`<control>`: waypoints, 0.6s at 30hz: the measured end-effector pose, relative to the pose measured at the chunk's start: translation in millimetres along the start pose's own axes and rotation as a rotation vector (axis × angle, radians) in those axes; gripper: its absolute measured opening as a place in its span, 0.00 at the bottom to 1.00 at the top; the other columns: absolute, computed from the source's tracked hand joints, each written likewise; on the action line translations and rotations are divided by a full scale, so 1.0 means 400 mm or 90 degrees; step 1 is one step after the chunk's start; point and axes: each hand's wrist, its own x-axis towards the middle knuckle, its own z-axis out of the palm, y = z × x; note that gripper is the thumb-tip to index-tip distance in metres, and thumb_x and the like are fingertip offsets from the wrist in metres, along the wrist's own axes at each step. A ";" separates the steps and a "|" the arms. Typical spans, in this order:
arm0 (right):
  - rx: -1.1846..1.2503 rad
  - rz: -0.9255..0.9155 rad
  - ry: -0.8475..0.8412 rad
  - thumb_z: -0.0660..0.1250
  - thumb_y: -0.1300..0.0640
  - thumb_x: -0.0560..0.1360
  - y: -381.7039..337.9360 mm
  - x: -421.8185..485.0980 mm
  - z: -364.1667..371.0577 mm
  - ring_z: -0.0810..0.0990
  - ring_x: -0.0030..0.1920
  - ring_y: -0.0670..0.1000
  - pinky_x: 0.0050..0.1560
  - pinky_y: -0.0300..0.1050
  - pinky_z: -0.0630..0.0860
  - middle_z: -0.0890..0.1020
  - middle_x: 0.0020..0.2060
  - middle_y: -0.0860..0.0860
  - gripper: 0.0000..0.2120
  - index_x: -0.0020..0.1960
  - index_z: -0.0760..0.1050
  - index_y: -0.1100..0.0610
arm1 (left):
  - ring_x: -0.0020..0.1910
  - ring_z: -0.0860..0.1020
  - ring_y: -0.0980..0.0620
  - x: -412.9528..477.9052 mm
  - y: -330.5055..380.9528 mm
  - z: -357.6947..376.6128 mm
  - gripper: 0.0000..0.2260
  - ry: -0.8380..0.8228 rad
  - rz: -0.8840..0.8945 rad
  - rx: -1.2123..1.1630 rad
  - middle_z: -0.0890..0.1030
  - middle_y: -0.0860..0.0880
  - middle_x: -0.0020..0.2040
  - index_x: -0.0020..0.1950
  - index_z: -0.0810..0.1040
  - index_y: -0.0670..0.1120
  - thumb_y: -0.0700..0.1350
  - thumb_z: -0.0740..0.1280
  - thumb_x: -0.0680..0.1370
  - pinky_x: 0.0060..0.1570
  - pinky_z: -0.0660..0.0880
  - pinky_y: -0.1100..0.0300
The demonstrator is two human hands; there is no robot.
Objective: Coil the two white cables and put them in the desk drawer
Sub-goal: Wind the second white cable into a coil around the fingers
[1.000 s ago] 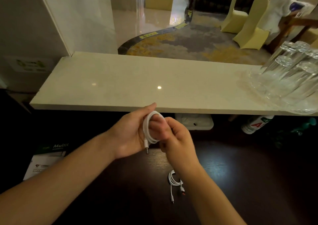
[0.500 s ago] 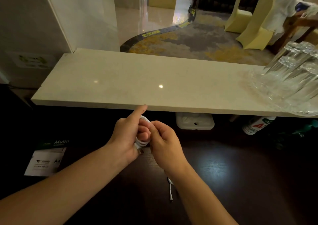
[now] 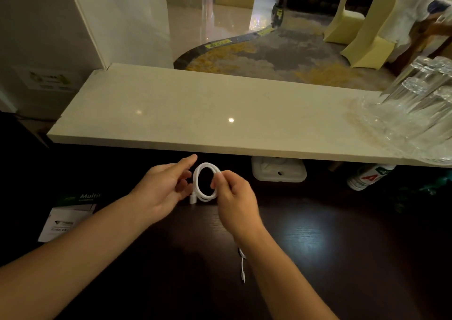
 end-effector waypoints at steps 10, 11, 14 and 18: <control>0.016 -0.010 -0.118 0.58 0.50 0.81 0.010 0.041 -0.051 0.65 0.26 0.41 0.31 0.41 0.62 0.70 0.24 0.42 0.15 0.38 0.73 0.50 | 0.32 0.74 0.56 0.005 0.016 0.003 0.13 -0.208 0.472 0.739 0.77 0.52 0.34 0.42 0.74 0.49 0.49 0.56 0.83 0.33 0.68 0.66; 0.041 -0.008 -0.091 0.57 0.49 0.81 0.018 0.037 -0.041 0.66 0.27 0.42 0.32 0.43 0.62 0.70 0.24 0.42 0.15 0.39 0.74 0.51 | 0.30 0.73 0.55 0.008 0.005 0.012 0.12 -0.155 0.509 0.716 0.76 0.52 0.33 0.43 0.73 0.48 0.48 0.55 0.83 0.31 0.67 0.65; 0.036 0.005 -0.021 0.54 0.51 0.83 0.023 0.014 -0.010 0.68 0.28 0.44 0.34 0.46 0.66 0.71 0.25 0.43 0.16 0.45 0.77 0.56 | 0.30 0.72 0.55 0.013 -0.020 0.034 0.13 -0.039 0.528 0.630 0.74 0.49 0.32 0.40 0.69 0.49 0.46 0.55 0.83 0.31 0.67 0.65; 0.239 0.114 -0.106 0.55 0.56 0.83 0.021 0.004 -0.035 0.64 0.28 0.45 0.31 0.43 0.61 0.68 0.27 0.46 0.16 0.49 0.77 0.64 | 0.24 0.69 0.57 0.017 -0.027 0.027 0.16 -0.091 0.417 0.601 0.71 0.51 0.29 0.37 0.68 0.49 0.48 0.55 0.84 0.27 0.66 0.66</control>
